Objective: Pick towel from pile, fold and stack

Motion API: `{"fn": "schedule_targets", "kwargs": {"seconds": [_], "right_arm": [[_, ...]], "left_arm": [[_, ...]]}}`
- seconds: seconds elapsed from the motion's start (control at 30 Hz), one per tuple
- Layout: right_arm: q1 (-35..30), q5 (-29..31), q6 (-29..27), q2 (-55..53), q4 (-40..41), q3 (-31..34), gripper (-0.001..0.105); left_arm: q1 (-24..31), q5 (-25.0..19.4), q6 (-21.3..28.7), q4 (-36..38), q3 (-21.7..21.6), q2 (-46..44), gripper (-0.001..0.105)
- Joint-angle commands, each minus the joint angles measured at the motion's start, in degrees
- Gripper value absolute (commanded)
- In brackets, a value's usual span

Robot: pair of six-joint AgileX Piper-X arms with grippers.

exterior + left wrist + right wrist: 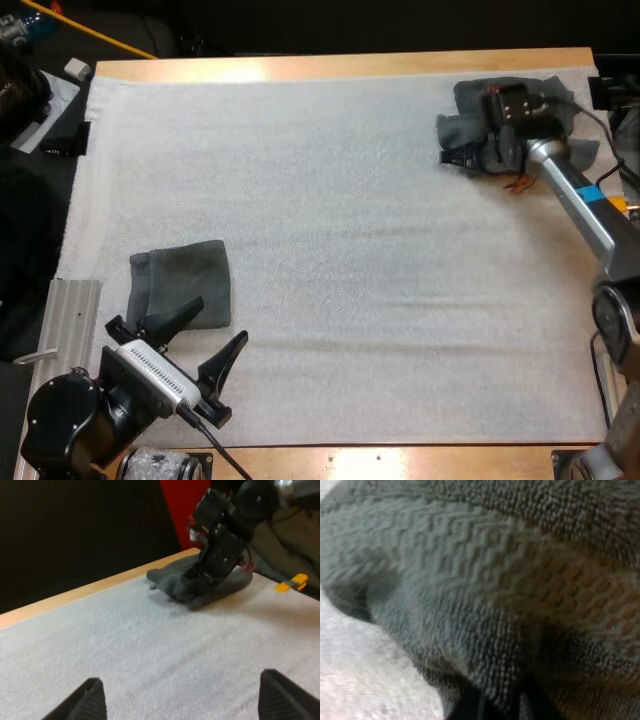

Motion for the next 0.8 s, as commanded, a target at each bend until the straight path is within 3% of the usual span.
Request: {"fn": "schedule_targets", "kwargs": {"seconds": [0.0, 0.4, 0.47, 0.77], "right_arm": [[0.82, -0.15, -2.34, -6.23, 1.51, -0.24, 0.0], [4.2, -0.27, -6.9, -24.62, 9.0, -0.02, 0.0], [3.85, -0.33, -6.04, -23.35, 8.36, -0.5, 0.0], [9.77, -1.5, -7.15, -34.22, 21.11, -0.59, 0.0]], "left_arm": [[-0.4, 0.5, -0.59, -0.73, -0.24, 0.35, 0.062], [-0.42, 0.53, -0.77, -0.8, -0.25, 0.27, 0.062], [-0.29, 0.45, -0.69, -0.43, -0.37, 0.07, 0.062], [-0.23, 0.66, -0.96, -0.34, -0.53, 0.13, 0.062]]}}
